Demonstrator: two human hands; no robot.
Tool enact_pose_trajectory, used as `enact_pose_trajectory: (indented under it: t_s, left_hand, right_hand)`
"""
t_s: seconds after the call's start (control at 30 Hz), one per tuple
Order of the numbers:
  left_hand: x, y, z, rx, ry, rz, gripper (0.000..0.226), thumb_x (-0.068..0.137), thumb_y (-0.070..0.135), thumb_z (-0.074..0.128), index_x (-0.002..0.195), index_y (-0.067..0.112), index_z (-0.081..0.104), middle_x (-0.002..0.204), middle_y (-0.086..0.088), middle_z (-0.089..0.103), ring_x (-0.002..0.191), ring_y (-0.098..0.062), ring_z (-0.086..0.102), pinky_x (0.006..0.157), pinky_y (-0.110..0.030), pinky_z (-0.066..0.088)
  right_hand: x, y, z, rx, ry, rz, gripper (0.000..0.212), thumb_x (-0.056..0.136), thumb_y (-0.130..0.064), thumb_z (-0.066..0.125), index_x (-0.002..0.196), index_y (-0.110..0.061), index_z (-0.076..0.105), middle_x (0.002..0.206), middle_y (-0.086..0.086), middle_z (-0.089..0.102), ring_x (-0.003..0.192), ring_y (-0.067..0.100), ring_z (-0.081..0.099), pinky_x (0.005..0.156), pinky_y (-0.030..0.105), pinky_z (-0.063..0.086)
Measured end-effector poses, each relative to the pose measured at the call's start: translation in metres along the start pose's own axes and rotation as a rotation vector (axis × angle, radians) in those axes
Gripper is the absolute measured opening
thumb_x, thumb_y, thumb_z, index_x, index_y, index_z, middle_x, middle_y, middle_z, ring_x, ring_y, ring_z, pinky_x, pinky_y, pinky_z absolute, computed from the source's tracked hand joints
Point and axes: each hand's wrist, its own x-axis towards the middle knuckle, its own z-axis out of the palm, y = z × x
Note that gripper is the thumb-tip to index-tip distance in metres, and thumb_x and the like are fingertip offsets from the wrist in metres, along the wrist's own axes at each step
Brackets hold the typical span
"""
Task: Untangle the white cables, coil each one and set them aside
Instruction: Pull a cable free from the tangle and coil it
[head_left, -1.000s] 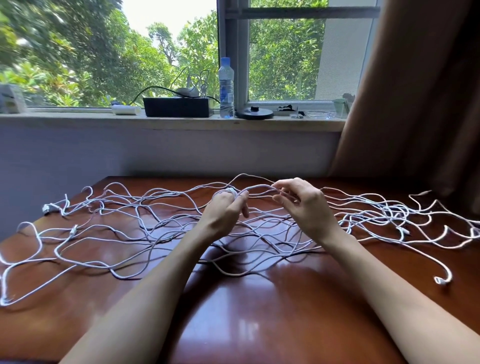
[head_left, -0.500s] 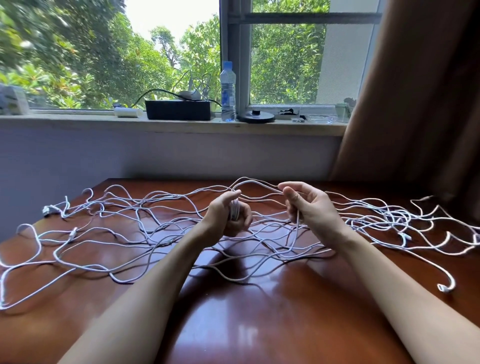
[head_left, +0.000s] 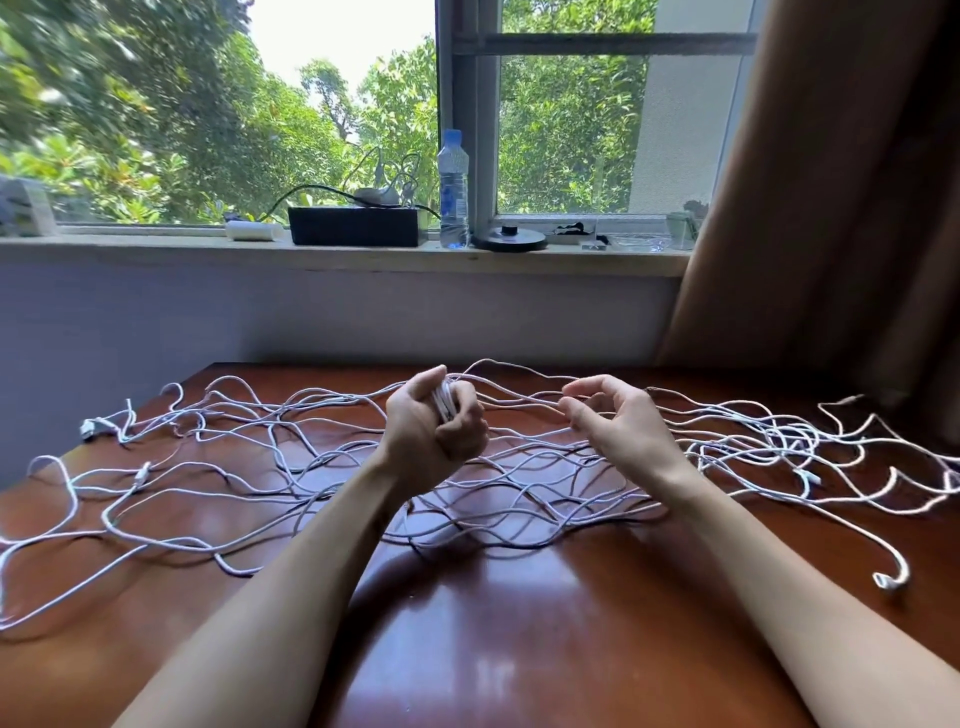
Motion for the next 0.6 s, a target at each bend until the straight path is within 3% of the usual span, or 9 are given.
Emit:
enact_pose_trajectory:
  t_s: [0.13,0.3,0.4,0.5,0.6]
  left_hand:
    - [-0.002,0.003,0.003,-0.102,0.024,0.084,0.064,0.100,0.031,0.018,0.053,0.005,0.052,0.039,-0.001,0.017,0.040,-0.015,0.011,0.047,-0.025,0.014]
    - [-0.003,0.008,0.004,-0.295,0.009,0.129,0.059,0.103,0.033,0.021,0.065,0.007,0.058,0.043,0.002,0.028,0.044,-0.013,0.012,0.047,-0.026,0.013]
    - [-0.003,0.011,0.006,-0.369,0.044,0.131,0.049,0.102,0.036,0.033,0.097,0.001,0.067,0.049,0.002,0.029,0.046,-0.013,0.020,0.051,-0.024,0.018]
    - [0.001,0.013,0.005,-0.362,0.110,0.164,0.039,0.100,0.022,0.041,0.127,0.003,0.060,0.061,0.000,0.034,0.054,-0.014,0.029,0.058,-0.024,0.030]
    - [0.007,0.013,0.001,-0.306,0.179,0.203,0.042,0.100,0.016,0.042,0.140,0.013,0.052,0.067,-0.001,0.040,0.060,-0.014,0.035,0.069,-0.024,0.033]
  right_hand:
    - [-0.001,0.004,0.002,-0.232,-0.028,-0.079,0.016,0.091,-0.035,0.074,0.084,-0.020,0.071,0.062,-0.004,0.059,0.052,0.002,0.046,0.053,0.019,0.038]
    - [-0.007,0.001,0.007,-0.271,-0.079,-0.136,0.015,0.091,-0.035,0.073,0.083,-0.023,0.070,0.056,-0.007,0.049,0.051,0.005,0.040,0.052,0.021,0.035]
    - [-0.009,-0.001,0.010,-0.294,-0.160,-0.182,0.009,0.091,-0.030,0.075,0.088,-0.022,0.072,0.058,-0.011,0.050,0.053,0.004,0.041,0.055,0.020,0.037]
    - [-0.013,0.003,0.015,-0.284,-0.300,-0.224,0.004,0.091,-0.023,0.075,0.095,-0.024,0.074,0.061,-0.010,0.052,0.054,0.004,0.040,0.057,0.020,0.036]
    - [-0.017,0.003,0.019,-0.253,-0.389,-0.272,0.013,0.091,-0.020,0.075,0.102,-0.027,0.078,0.070,-0.010,0.061,0.059,0.003,0.045,0.060,0.018,0.037]
